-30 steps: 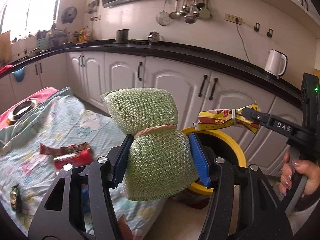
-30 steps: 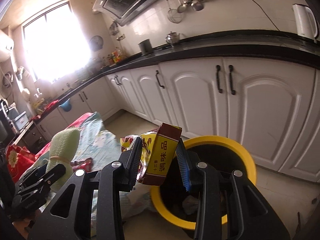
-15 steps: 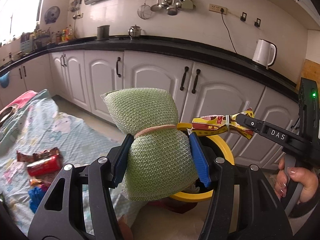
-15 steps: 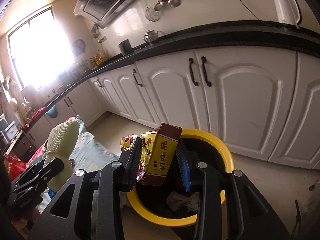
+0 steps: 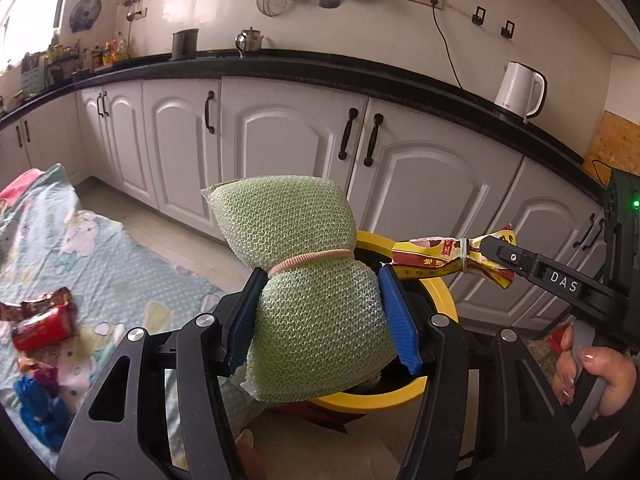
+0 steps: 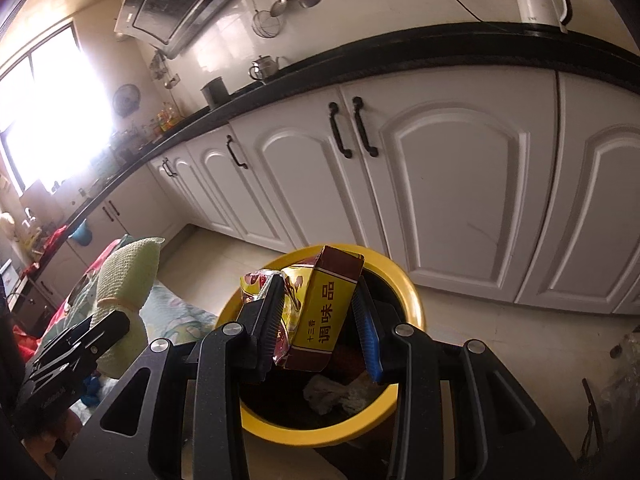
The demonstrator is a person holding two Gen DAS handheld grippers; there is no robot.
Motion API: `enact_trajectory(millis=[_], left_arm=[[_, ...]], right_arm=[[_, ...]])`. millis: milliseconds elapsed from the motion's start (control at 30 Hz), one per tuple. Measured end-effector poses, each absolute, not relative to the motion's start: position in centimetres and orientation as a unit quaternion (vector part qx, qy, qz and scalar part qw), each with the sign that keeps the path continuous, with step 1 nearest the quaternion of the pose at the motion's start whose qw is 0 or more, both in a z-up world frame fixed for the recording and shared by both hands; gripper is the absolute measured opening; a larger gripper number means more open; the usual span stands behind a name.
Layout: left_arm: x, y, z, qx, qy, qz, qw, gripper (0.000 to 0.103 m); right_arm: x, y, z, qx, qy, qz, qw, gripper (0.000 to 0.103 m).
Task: Collect trash
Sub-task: 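Carry the green scrubber and yellow box over the yellow bin with both grippers, then open both grippers to drop the scrubber and box into the bin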
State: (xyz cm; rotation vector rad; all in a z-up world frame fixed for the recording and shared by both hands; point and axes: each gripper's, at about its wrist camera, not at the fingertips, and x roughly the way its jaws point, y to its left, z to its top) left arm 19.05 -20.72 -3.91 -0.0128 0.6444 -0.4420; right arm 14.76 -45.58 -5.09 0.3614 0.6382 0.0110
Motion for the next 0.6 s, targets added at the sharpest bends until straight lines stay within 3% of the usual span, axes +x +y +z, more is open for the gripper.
enact_trajectory(millis=[600], left_arm=[[21.2, -22.6, -8.2, -0.016, 0.371, -0.242, 0.896, 0.051]], right_arm=[[15.5, -46.3, -7.2, 0.176, 0.346, -0.013, 0.922, 0.033]])
